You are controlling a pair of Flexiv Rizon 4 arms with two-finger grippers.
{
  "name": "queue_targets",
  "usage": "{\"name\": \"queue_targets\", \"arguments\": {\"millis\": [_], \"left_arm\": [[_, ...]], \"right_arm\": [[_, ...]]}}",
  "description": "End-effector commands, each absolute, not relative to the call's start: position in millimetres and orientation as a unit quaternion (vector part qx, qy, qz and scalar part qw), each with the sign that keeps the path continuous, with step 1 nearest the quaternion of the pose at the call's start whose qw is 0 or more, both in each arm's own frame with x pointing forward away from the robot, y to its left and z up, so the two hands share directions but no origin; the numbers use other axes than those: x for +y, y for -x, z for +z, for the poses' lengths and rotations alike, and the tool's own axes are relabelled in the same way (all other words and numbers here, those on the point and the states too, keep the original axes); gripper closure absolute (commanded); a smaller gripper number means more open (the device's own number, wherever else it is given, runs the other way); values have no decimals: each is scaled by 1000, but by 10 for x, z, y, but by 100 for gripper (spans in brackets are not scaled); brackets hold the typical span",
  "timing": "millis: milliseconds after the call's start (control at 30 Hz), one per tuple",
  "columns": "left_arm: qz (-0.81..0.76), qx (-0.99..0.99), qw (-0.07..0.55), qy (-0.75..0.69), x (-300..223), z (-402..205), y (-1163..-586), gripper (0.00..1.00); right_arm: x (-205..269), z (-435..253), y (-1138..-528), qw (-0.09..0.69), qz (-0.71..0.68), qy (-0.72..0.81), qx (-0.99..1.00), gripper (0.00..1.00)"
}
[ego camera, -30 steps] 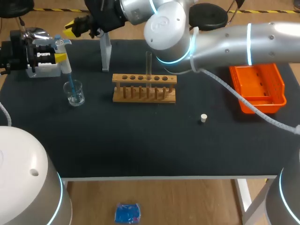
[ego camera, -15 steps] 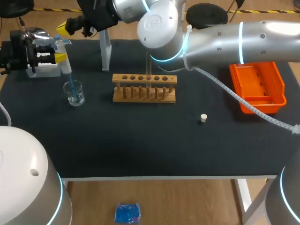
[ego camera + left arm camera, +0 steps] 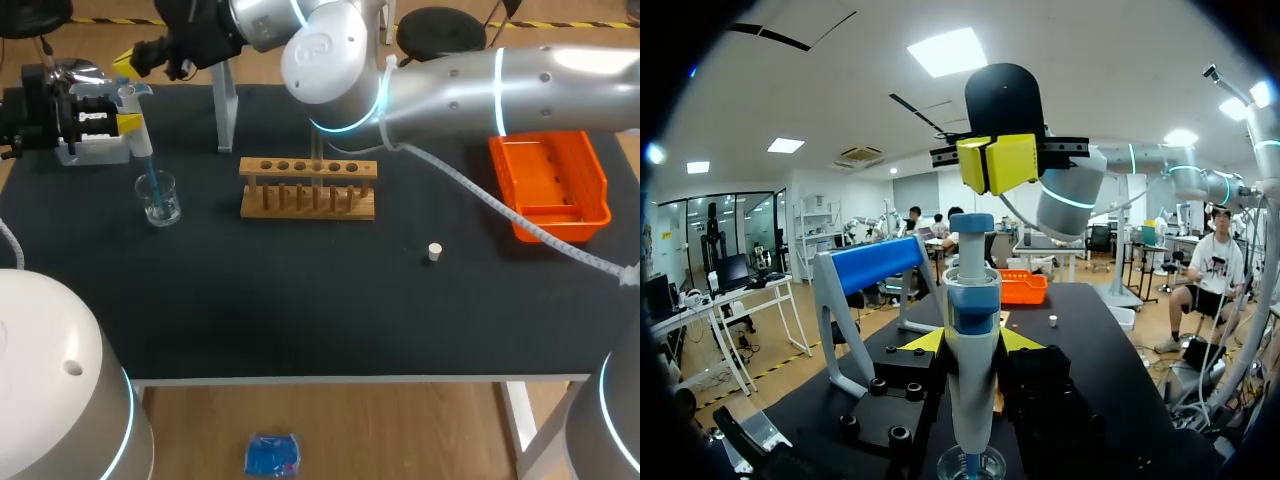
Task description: Invert the test tube, pick up the pipette, mount the tip to pipette, aspirate from beaker and dispense into the tube, eject the tip, return the pipette, and cap with the stopper.
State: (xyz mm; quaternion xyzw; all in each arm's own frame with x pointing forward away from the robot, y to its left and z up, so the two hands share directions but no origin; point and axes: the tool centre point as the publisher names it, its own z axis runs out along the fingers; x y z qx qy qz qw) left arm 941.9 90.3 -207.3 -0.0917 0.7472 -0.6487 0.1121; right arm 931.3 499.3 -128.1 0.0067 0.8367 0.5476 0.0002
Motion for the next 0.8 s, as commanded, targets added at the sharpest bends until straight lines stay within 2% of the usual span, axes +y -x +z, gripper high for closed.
{"name": "queue_targets", "arguments": {"millis": [33,800], "left_arm": [[-649,747,112,91,909,-2074,-9425,100],[-649,747,112,91,909,-2074,-9425,100]], "right_arm": [[5030,-1305,-9341,-3,546,-7,838,100],[5007,-1404,-9324,-9,542,-13,840,100]]}}
